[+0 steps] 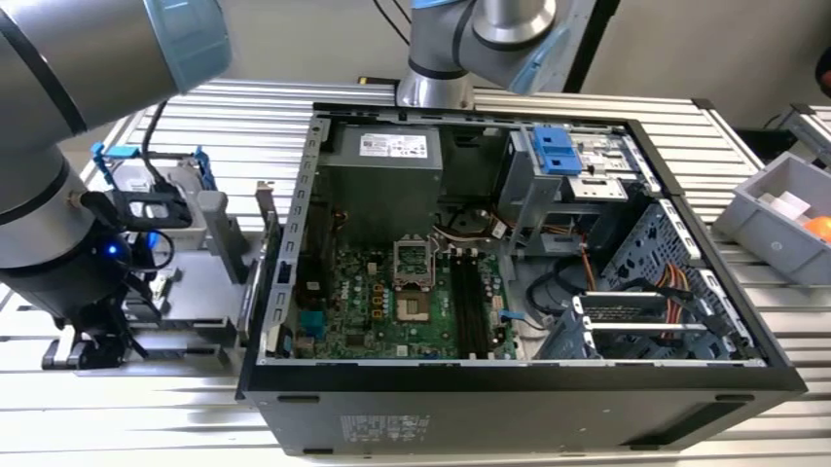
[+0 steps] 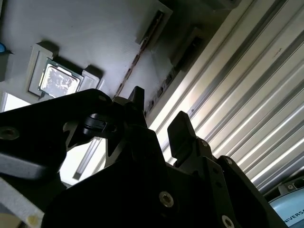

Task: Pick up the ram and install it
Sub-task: 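Pick up the ram and move it above insertion slot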

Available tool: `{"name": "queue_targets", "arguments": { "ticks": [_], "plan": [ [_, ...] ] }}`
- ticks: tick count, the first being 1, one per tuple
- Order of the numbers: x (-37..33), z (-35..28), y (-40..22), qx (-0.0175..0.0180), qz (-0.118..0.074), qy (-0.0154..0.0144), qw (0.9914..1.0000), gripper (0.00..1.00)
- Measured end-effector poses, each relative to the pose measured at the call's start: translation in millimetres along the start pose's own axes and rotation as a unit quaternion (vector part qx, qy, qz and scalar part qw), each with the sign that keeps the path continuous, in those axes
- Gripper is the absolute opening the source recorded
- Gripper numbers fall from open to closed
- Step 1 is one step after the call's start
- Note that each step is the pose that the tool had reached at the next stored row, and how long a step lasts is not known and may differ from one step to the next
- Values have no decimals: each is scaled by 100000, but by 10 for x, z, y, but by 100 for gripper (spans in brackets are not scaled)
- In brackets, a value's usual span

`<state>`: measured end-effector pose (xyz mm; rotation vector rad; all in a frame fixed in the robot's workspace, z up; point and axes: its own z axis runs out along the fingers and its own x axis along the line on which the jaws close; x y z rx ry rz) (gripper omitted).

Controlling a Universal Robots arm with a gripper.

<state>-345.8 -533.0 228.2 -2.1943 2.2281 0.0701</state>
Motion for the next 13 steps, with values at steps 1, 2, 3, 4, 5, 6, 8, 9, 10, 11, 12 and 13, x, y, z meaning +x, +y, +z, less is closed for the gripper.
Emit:
{"name": "queue_targets", "arguments": {
  "ticks": [1, 2, 3, 4, 5, 6, 8, 9, 10, 11, 12, 13],
  "plan": [
    [-5, 11, 0, -6, 4, 119, 100000, 100],
    [-10, 20, 0, -11, 3, 224, 100000, 100],
    [-16, 33, -1, -6, 5, 326, 99999, 100],
    [-24, 45, -1, -2, 8, 432, 99999, 100],
    [-30, 59, -1, 11, 8, 537, 99999, 100],
    [-34, 72, -1, 16, 11, 650, 99998, 100],
    [-35, 99, -2, 11, 13, 941, 99996, 100],
    [-36, 113, -2, 9, 17, 1075, 99994, 100],
    [-36, 128, -3, 17, 21, 1215, 99993, 100],
    [-37, 141, -3, 19, 25, 1359, 99991, 100],
    [-37, 154, -3, 22, 27, 1507, 99989, 100],
    [-37, 167, -4, 22, 31, 1667, 99986, 100]
  ]
}}
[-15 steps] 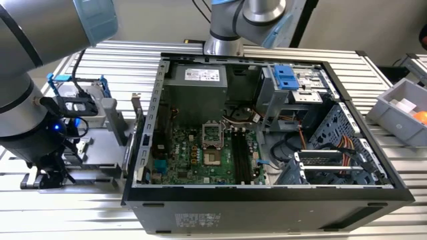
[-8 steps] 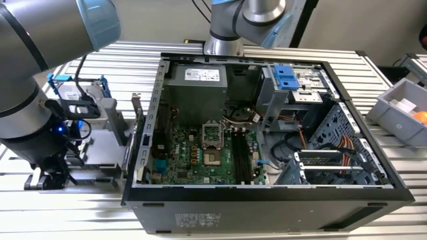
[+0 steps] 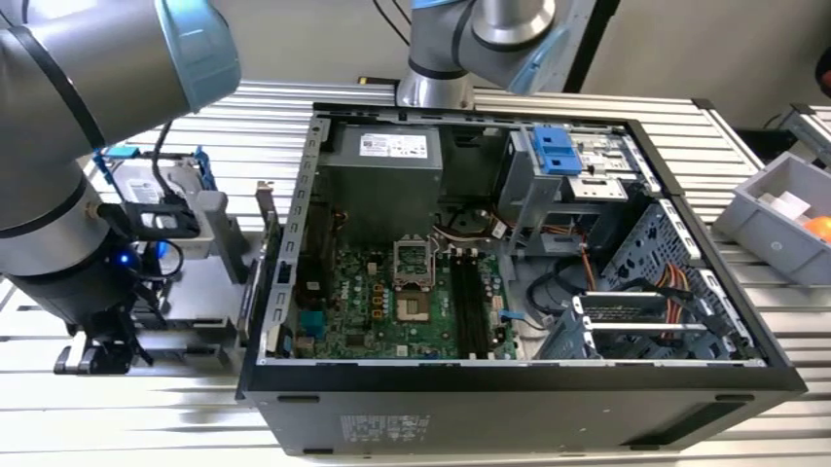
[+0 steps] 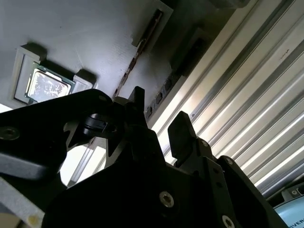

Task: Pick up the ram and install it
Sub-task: 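Pick up the ram and move it above insertion slot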

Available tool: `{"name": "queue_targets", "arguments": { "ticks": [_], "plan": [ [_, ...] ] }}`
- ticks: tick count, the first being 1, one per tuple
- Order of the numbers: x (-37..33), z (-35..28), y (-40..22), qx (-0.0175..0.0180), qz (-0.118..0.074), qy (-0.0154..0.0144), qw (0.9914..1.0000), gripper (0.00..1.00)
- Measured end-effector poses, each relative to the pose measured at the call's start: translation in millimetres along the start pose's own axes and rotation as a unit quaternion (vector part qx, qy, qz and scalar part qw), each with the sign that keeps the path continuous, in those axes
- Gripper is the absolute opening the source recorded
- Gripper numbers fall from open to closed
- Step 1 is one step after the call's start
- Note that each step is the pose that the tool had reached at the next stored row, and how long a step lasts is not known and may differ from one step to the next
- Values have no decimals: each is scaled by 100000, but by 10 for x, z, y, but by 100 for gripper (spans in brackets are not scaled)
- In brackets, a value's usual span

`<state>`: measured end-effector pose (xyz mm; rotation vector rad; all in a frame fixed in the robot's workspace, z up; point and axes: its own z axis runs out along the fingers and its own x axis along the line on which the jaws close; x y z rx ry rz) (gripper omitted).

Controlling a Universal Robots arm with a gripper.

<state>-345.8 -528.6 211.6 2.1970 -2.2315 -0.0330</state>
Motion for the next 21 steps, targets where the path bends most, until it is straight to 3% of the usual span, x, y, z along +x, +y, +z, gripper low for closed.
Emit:
{"name": "queue_targets", "arguments": {
  "ticks": [8, 21],
  "plan": [
    [-3, 86, -2, 12, 18, 864, 99996, 100],
    [-16, 186, -4, 21, 37, 1582, 99987, 100]
  ]
}}
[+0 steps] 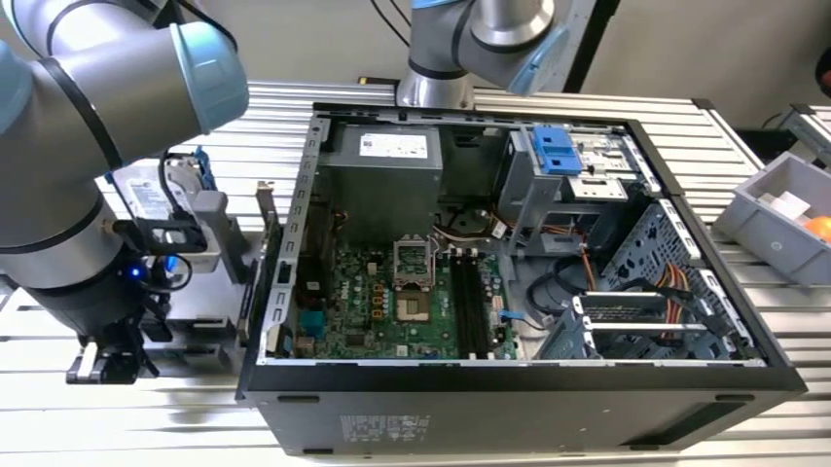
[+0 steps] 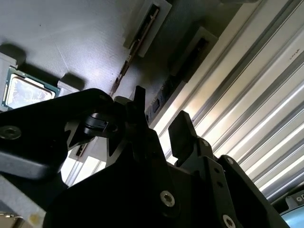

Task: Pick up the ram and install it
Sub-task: 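Pick up the ram and move it above insertion slot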

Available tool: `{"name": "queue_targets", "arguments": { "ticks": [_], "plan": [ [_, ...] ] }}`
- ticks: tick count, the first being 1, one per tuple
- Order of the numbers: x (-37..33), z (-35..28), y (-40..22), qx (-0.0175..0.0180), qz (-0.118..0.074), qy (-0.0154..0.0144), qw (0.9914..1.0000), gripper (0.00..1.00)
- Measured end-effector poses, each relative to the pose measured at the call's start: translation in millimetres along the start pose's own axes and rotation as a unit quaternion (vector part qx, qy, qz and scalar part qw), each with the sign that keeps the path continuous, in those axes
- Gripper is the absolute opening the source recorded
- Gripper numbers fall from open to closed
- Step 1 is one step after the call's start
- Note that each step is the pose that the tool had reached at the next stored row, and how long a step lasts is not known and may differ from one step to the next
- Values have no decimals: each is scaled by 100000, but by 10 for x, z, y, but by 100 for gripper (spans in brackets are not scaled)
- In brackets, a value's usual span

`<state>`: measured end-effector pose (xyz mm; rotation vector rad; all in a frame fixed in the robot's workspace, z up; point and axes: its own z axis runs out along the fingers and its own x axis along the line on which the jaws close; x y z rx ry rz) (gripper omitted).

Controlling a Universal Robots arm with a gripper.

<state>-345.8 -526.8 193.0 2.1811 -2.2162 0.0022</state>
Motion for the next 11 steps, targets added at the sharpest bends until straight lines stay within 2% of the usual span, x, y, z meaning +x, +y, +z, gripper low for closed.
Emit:
{"name": "queue_targets", "arguments": {
  "ticks": [11],
  "plan": [
    [-2, 1, 0, 14, -1, -3, 100000, 100]
  ]
}}
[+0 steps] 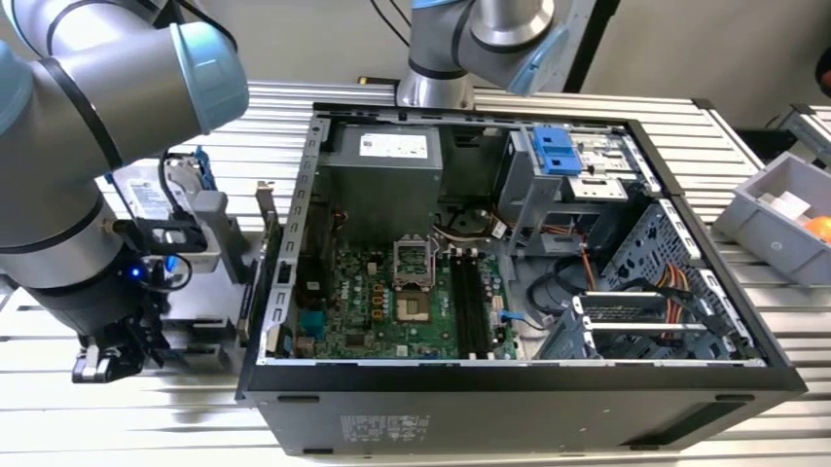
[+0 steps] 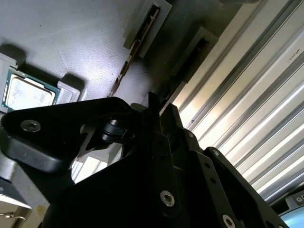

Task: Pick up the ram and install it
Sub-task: 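Pick up the ram and move it above insertion slot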

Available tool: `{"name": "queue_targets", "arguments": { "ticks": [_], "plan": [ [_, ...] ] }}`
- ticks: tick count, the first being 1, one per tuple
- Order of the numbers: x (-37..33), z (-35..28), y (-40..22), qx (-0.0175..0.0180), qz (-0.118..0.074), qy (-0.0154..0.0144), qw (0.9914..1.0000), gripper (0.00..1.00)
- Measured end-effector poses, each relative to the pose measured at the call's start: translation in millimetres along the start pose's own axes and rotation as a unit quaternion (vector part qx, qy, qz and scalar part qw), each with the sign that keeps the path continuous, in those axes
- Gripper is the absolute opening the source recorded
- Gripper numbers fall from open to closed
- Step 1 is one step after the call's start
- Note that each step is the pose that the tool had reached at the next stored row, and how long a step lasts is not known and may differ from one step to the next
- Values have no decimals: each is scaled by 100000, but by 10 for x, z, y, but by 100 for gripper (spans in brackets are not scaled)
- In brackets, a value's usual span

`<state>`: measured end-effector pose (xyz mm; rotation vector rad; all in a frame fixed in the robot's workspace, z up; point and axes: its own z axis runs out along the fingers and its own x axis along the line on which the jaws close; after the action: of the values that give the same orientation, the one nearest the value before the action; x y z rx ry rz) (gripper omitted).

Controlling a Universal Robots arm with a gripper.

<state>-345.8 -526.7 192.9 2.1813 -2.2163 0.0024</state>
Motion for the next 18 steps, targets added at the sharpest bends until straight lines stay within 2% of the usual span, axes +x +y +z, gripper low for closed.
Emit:
{"name": "queue_targets", "arguments": {
  "ticks": [13, 14, 18],
  "plan": [
    [7, 1, 0, 12, 4, -28, 100000, 100],
    [7, 1, 0, 15, 5, -41, 100000, 0],
    [9, 1, 0, 11, 3, -28, 100000, 0]
  ]
}}
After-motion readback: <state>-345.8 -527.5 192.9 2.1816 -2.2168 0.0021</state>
